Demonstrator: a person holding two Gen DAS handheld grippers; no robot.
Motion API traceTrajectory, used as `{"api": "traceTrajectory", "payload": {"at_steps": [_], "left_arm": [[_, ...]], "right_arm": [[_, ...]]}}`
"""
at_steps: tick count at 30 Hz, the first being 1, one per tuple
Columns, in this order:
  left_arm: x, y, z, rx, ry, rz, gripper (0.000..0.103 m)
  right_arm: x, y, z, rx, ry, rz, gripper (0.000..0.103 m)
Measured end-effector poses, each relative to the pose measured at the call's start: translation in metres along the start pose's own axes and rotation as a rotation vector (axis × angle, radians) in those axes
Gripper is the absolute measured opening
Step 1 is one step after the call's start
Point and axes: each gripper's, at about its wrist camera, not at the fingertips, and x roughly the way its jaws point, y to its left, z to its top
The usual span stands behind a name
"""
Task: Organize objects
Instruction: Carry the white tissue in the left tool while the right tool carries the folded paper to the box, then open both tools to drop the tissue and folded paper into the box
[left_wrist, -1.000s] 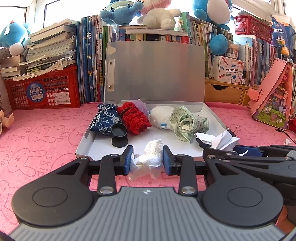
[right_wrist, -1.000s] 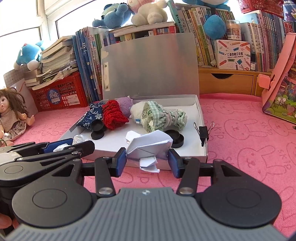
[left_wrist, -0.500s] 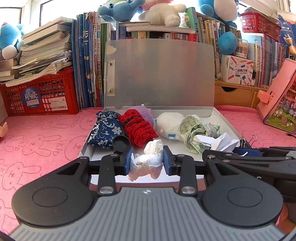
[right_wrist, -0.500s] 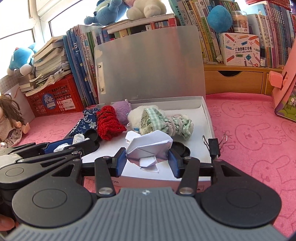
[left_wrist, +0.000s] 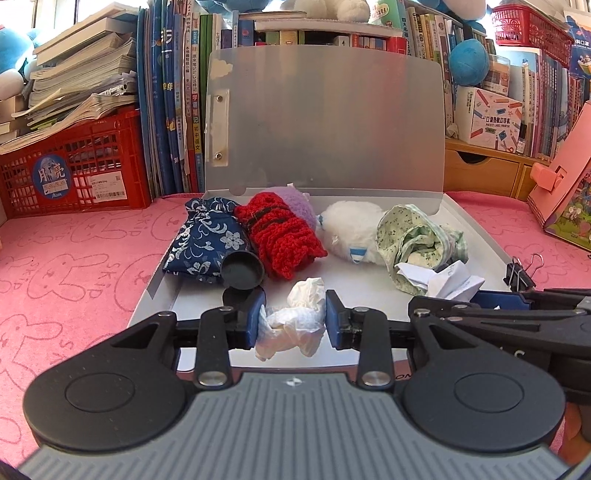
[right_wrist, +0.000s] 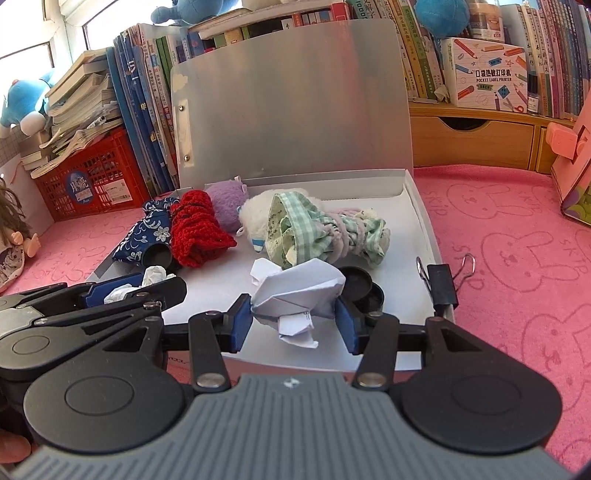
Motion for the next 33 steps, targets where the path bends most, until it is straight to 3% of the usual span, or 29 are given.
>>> {"api": "traceTrajectory", "payload": {"at_steps": [15, 26, 30, 33], "left_arm": [[0.012, 0.004, -0.005, -0.007, 0.032, 0.017, 0.040], [0.015, 0.005, -0.005, -0.005, 0.043, 0.022, 0.050], [0.014, 0.006, -0.005, -0.001, 0.042, 0.066, 0.070], [0.013, 0.008, -0.005, -0.004, 0.042, 0.065, 0.075]], "right_arm": [[0.006, 0.003, -0.004, -0.014, 0.006, 0.000, 0.055], [0.006, 0.001, -0.006, -0.002, 0.004, -0.001, 0.056], [0.004, -0.003, -0.006, 0.005, 0.003, -0.007, 0.065], [0.002, -0.004, -0.005, 0.012, 0.001, -0.004, 0.066]]}}
